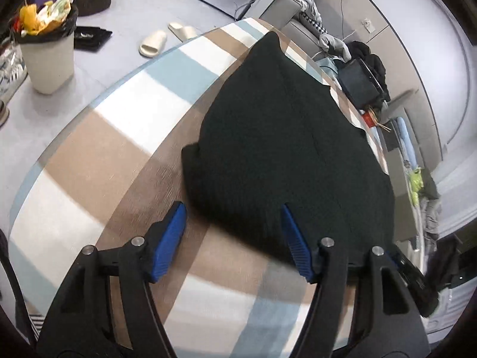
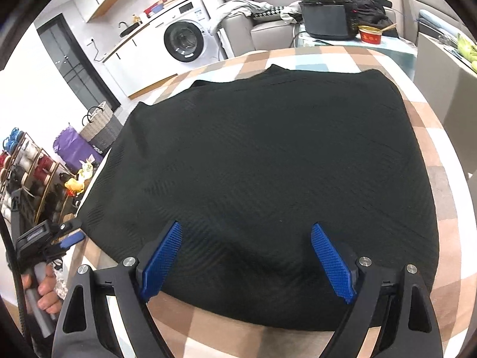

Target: Fold small clothes

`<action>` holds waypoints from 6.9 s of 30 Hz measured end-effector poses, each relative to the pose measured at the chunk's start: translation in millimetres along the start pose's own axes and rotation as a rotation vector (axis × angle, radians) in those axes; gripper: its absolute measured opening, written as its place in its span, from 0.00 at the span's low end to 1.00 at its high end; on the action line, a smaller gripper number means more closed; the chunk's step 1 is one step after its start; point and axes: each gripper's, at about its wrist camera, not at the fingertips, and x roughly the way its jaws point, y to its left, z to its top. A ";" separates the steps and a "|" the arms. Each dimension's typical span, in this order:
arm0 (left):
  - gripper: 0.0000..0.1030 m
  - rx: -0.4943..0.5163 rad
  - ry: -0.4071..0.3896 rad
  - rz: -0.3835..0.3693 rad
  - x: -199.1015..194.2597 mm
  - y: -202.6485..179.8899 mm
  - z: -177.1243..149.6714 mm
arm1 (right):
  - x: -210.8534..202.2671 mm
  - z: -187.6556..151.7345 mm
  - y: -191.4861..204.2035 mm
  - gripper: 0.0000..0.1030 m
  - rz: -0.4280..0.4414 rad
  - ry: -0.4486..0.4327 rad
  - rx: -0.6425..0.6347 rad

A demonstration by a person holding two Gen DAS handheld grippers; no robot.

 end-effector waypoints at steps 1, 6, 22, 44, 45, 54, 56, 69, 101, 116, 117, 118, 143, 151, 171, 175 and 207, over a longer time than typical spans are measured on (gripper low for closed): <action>0.61 0.001 -0.017 0.009 5.0 -2.7 2.6 | -0.7 -0.3 0.9 0.87 -0.004 0.002 -0.004; 0.22 -0.009 -0.086 0.057 31.4 -17.2 12.7 | -3.2 0.3 0.5 0.87 -0.028 0.013 -0.009; 0.12 0.192 -0.274 0.001 -22.8 -69.6 25.3 | -6.5 0.2 -21.5 0.87 -0.097 0.003 0.042; 0.58 0.874 0.166 -0.416 44.8 -305.3 -90.5 | -87.4 -46.0 -109.6 0.87 -0.284 -0.089 0.292; 0.59 0.854 0.143 -0.400 42.0 -295.7 -85.3 | -87.9 -47.4 -110.2 0.87 -0.277 -0.088 0.297; 0.64 0.703 0.027 -0.170 45.4 -223.1 -34.5 | -80.3 -25.5 -81.2 0.87 -0.141 -0.111 0.230; 0.64 0.688 0.025 -0.139 51.0 -212.4 -29.2 | -73.4 -18.9 -70.3 0.87 -0.087 -0.099 0.203; 0.70 0.652 0.022 0.017 76.0 -195.8 -24.0 | -24.5 -8.4 -59.3 0.87 0.043 0.011 0.205; 0.75 0.619 0.035 -0.013 80.3 -194.9 -15.2 | -55.8 -27.8 -83.3 0.09 -0.001 0.047 0.337; 0.75 0.643 0.056 0.001 84.6 -194.8 -24.8 | -37.7 -19.7 -89.1 0.18 0.008 0.008 0.291; 0.75 0.641 0.055 0.000 83.9 -194.3 -24.2 | -37.0 -15.5 -86.2 0.08 -0.001 0.001 0.279; 0.75 0.636 0.054 -0.002 83.4 -194.0 -23.2 | -39.2 -12.5 -82.9 0.04 0.011 -0.005 0.262; 0.37 0.527 0.163 -0.197 134.7 -213.6 -4.5 | -64.4 -26.1 -120.7 0.33 -0.155 -0.030 0.282; 0.14 0.607 0.125 -0.166 138.8 -224.0 -8.6 | -44.7 -15.9 -100.8 0.20 -0.110 -0.010 0.237; 0.13 0.413 -0.016 -0.023 87.8 -125.3 58.6 | -10.6 -1.6 -33.0 0.20 0.060 0.067 0.136; 0.13 0.419 -0.018 -0.048 82.3 -127.9 58.9 | -24.9 -9.2 -45.7 0.20 0.116 0.032 0.194; 0.77 0.583 0.023 -0.040 76.0 -167.4 6.8 | 77.8 100.0 -33.3 0.23 0.204 0.068 0.193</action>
